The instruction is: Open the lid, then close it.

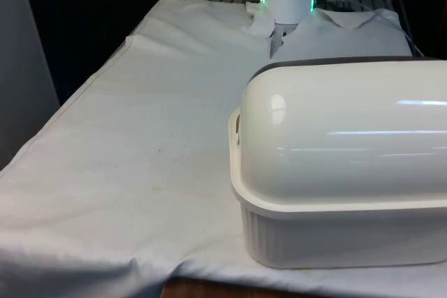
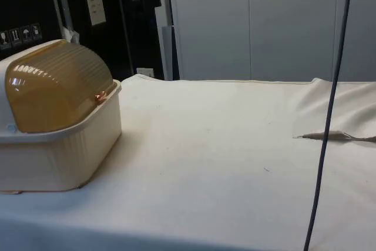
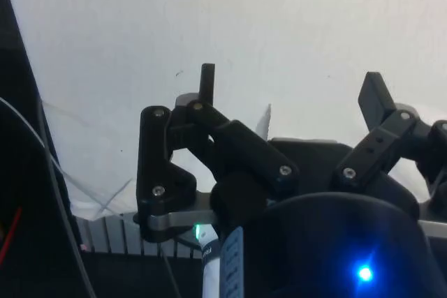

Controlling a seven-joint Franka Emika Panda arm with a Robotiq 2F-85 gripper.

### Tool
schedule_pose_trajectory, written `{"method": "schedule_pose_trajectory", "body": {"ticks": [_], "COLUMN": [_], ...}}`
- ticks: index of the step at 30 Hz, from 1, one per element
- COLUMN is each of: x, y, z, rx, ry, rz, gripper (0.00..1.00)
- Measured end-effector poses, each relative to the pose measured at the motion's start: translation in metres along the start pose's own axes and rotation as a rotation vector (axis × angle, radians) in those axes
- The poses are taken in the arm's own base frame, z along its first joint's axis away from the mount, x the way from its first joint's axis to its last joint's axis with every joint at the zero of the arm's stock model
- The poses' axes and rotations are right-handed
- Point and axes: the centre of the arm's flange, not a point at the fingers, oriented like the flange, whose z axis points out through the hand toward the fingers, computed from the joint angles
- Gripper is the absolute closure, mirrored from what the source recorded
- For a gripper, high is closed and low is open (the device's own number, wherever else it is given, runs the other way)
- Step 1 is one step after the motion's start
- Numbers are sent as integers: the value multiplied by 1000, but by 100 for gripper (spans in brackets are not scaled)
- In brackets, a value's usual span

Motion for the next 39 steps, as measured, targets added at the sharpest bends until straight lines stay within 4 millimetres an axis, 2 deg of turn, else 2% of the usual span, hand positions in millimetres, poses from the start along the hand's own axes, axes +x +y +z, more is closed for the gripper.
{"method": "schedule_pose_trajectory", "body": {"ticks": [25, 39], "x": [-15, -12], "y": [-23, -56], "z": [55, 87], "rx": [7, 5], "ry": [75, 120], "rz": [-34, -55], "gripper": [0, 0]}}
